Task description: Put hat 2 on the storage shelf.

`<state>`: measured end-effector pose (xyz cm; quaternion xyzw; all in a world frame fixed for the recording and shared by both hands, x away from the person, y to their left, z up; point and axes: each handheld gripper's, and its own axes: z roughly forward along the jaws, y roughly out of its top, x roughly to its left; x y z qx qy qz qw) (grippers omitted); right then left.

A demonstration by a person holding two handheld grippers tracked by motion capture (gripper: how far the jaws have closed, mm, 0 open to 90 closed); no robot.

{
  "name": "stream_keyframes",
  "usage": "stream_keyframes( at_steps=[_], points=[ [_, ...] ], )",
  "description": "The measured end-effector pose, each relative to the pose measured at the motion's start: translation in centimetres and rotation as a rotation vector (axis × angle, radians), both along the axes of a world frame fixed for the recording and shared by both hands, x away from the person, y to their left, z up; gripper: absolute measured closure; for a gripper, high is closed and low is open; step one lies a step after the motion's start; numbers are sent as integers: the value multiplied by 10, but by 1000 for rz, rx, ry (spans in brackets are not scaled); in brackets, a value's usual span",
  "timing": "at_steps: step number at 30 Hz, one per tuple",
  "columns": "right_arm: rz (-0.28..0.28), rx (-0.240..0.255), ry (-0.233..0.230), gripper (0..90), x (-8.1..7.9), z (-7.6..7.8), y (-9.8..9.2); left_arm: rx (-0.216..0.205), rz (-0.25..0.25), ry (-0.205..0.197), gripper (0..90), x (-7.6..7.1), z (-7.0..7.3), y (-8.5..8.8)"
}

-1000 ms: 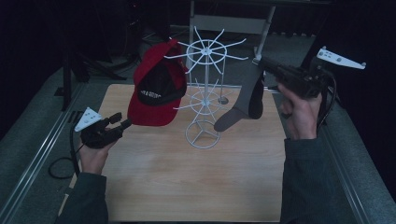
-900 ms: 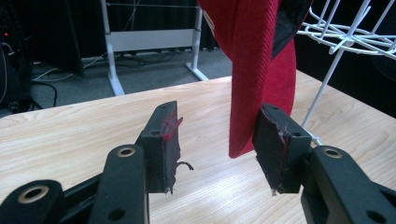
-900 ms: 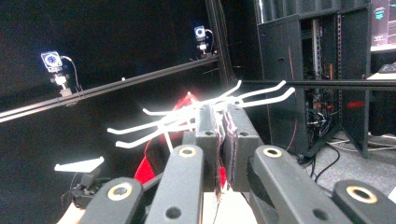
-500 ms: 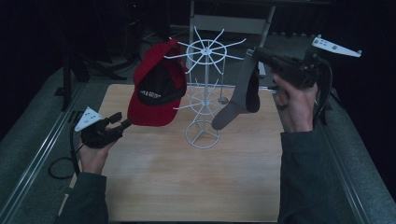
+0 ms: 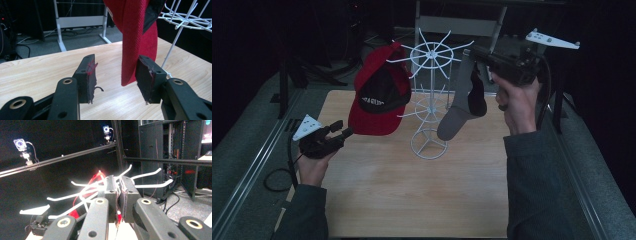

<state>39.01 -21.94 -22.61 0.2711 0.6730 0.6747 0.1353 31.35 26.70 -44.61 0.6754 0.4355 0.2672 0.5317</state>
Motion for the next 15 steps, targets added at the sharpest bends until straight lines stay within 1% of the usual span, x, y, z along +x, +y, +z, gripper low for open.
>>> stream_keyframes(
  at_steps=[3,5,6,7,8,9,10,15],
  points=[
    [7,-5,11,850,2,-1,2,0,0,1,518,0,0,0],
    [25,-15,19,839,3,-1,4,0,0,2,517,0,-1,0],
    [27,-25,21,816,3,-1,5,0,0,2,518,0,-1,0],
    [30,-26,18,746,3,-1,6,-2,0,1,517,0,-1,0],
    [43,-5,15,675,3,0,6,-2,0,2,517,0,-1,-1],
    [42,9,13,637,3,0,5,-3,-2,2,517,0,-1,-1],
    [35,20,6,618,2,1,4,-4,-4,1,517,0,-2,-1],
    [0,16,8,550,1,1,-1,0,-1,4,516,0,-2,0]
  ],
)
